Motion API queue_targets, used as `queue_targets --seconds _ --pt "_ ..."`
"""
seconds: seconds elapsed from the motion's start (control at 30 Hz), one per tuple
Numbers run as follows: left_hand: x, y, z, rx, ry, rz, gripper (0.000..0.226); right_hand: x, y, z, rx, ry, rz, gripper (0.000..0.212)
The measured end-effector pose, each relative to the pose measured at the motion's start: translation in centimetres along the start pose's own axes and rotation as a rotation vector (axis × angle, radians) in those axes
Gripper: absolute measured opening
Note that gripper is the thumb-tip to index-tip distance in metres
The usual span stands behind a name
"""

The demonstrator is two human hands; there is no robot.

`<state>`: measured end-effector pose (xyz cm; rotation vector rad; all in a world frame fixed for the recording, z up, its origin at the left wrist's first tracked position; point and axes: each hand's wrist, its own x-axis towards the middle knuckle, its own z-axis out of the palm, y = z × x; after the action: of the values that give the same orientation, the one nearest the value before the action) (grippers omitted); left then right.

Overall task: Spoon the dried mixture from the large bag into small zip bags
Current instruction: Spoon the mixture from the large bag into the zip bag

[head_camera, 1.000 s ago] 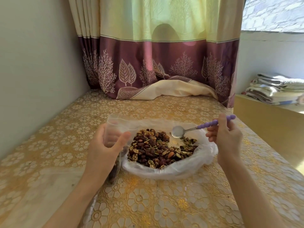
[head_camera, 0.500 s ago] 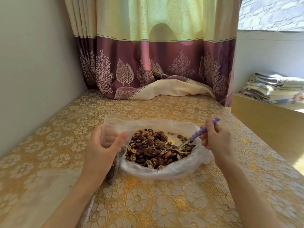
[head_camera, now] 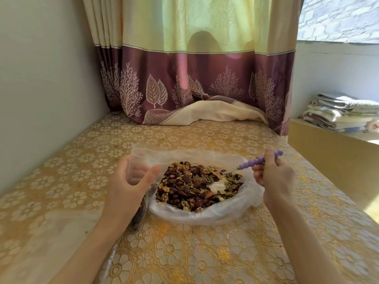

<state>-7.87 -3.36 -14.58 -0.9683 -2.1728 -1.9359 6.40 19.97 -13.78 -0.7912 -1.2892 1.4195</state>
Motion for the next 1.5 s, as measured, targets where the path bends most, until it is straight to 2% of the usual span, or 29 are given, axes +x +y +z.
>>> queue_targets --seconds 0.23,0.3,0.5,0.67,0.77,0.97,1.07,1.23,1.37,1.5 --pt "-0.5 -0.2 0.9 -0.002 -0.03 -0.028 0.047 -0.1 -1.8 0.9 0.068 -0.015 -0.004 0.041" --pt "0.3 0.3 -1.5 -0.014 0.049 -0.006 0.046 -0.7 -4.4 4.7 0.136 -0.12 -0.013 0.042" --pt "0.2 0.4 -0.5 -0.028 -0.001 0.01 0.048 -0.9 -6.3 7.3 0.19 -0.21 -0.047 0.043" --pt "0.1 0.3 0.1 -0.046 -0.011 0.006 0.051 -2.4 -7.1 9.6 0.128 -0.338 -0.079 0.044" --pt "0.1 0.2 0.2 -0.062 -0.007 -0.003 0.052 -3.9 -7.5 11.3 0.025 -0.439 -0.192 0.043" --pt "0.1 0.0 0.0 -0.072 0.029 -0.014 0.056 -6.5 -9.1 13.3 -0.181 -0.625 -0.56 0.041" --pt "0.1 -0.1 0.0 -0.08 0.024 -0.052 0.069 -6.9 -10.0 13.7 -0.229 -0.686 -0.678 0.041" --pt "0.1 0.0 0.0 -0.074 0.036 -0.061 0.08 -6.2 -10.3 13.3 -0.141 -0.655 -0.662 0.038" --pt "0.1 0.0 -0.1 -0.038 0.04 -0.019 0.07 -4.3 -9.9 11.8 -0.017 -0.547 -0.481 0.039" --pt "0.0 0.3 -0.1 -0.013 0.047 -0.005 0.065 -2.1 -9.2 9.6 0.064 -0.355 -0.306 0.041"
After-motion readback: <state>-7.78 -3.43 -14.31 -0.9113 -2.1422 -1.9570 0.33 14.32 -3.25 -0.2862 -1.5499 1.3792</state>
